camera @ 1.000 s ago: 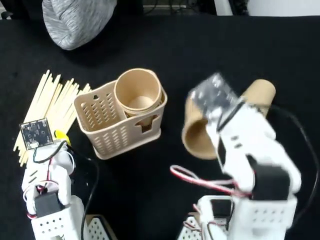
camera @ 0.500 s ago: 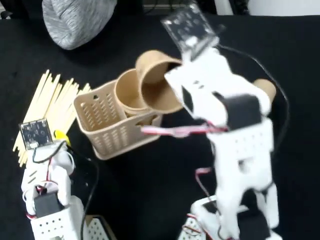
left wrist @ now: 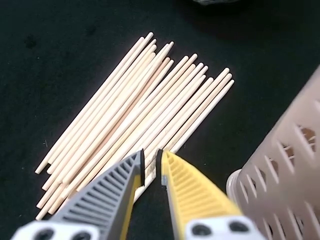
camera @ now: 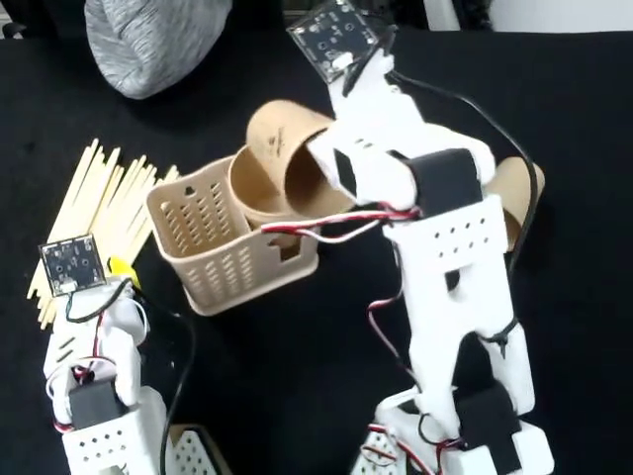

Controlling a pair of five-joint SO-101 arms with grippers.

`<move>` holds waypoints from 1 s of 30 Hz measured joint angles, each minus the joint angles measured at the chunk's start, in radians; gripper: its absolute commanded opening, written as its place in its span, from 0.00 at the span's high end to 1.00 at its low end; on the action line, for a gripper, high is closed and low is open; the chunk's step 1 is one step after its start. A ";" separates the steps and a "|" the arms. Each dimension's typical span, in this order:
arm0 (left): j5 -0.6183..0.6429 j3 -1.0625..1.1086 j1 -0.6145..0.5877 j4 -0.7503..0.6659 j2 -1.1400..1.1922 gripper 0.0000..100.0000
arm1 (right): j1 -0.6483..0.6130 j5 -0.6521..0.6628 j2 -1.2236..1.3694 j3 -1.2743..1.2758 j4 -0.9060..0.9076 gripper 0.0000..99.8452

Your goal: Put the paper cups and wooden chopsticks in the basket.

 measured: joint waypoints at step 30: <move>0.000 0.000 0.000 0.000 0.000 0.92 | -0.180 0.014 0.006 -0.097 0.026 0.59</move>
